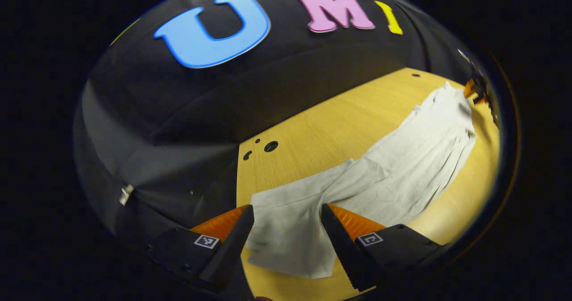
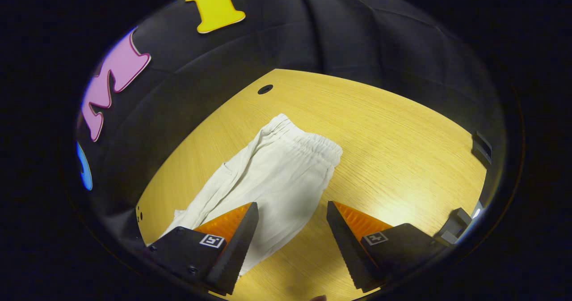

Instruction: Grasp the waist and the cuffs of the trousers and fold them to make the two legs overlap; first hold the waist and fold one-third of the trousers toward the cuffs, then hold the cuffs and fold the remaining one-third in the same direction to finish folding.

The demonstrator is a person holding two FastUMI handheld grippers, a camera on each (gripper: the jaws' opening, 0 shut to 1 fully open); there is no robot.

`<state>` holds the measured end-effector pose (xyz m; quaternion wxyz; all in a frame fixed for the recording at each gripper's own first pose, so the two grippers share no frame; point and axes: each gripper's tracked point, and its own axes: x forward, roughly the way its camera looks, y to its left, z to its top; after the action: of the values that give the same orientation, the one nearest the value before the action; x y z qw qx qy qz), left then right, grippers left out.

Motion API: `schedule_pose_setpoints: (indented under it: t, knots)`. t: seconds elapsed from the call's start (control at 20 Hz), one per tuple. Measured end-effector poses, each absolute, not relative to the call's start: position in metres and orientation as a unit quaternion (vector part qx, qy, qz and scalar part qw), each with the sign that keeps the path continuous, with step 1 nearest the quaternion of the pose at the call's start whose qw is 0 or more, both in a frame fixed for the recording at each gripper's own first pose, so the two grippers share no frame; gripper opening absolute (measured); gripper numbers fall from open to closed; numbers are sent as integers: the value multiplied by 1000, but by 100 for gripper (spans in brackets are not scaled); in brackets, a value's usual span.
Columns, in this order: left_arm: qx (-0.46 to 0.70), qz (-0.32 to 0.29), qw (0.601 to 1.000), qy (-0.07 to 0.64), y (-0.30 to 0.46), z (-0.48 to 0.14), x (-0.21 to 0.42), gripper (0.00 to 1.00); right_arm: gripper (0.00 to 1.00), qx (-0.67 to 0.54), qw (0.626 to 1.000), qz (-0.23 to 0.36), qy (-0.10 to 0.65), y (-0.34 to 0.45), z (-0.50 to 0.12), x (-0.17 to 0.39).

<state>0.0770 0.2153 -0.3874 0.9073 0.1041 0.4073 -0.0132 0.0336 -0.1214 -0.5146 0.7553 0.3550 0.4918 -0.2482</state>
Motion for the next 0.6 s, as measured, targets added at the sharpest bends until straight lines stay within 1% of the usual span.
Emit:
schedule_pose_setpoints:
  t: [0.15, 0.25, 0.35, 0.4, 0.6]
  knots:
    - [22, 27, 914, 405, 213, -387, 69, 96, 96, 355, 748, -265, 494, -130, -530, 41]
    - [-26, 39, 913, 406, 207, -390, 66, 96, 96, 355, 741, -273, 500, -130, -540, 43]
    - [-78, 54, 911, 400, 199, -392, 64, 96, 95, 344, 746, -275, 500, -133, -547, 50]
    - [-111, 61, 908, 399, 194, -393, 63, 96, 92, 336, 750, -275, 499, -135, -547, 52]
    - [-203, 103, 885, 405, 188, -406, 46, 96, 92, 316, 738, -290, 522, -136, -552, 53]
